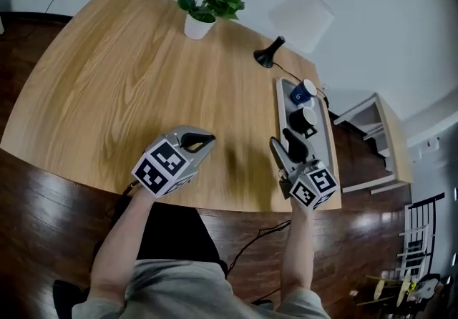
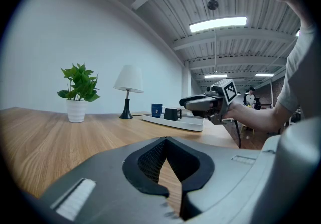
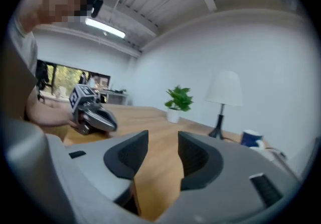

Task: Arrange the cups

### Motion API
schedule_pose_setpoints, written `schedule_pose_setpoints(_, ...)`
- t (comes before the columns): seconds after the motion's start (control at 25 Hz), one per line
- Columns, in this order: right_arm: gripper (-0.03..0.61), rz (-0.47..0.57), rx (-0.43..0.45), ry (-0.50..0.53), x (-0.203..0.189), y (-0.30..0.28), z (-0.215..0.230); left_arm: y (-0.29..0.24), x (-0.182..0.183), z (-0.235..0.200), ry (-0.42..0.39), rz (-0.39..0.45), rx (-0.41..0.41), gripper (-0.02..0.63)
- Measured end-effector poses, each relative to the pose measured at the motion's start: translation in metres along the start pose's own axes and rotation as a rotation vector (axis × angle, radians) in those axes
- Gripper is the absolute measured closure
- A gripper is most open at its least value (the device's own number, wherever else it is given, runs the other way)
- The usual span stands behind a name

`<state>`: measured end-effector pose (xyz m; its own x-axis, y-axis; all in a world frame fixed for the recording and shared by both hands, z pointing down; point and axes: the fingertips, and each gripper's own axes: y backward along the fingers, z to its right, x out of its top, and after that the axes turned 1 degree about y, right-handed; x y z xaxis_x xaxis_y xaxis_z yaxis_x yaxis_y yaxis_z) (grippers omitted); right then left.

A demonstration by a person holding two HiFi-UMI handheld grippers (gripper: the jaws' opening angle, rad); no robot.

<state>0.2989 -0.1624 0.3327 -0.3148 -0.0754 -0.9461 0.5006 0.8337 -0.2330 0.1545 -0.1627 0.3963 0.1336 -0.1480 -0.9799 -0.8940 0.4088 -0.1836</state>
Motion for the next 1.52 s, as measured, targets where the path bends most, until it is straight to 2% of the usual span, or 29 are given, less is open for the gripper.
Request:
schedule_pose_setpoints(0.12, 0.396, 0.047, 0.145, -0.089, -0.007, -0.038, -0.061, -0.002, 0.0, 0.001, 0.003, 0.001, -0.001, 0.604)
schedule_pose_setpoints(0.32, 0.405, 0.085, 0.249, -0.192, -0.008, -0.073, -0.117, -0.001, -0.001, -0.001, 0.006, 0.0, 0.015, 0.609)
schedule_pose_setpoints(0.4, 0.443, 0.096, 0.25, -0.221, -0.007, -0.077, -0.123, 0.003, 0.0, -0.005, 0.011, 0.007, 0.035, 0.609)
schedule_pose_setpoints(1.52, 0.443, 0.081, 0.263, -0.192, -0.005, -0.074, -0.142, 0.012, 0.0, -0.007, 0.013, 0.009, 0.039, 0.606)
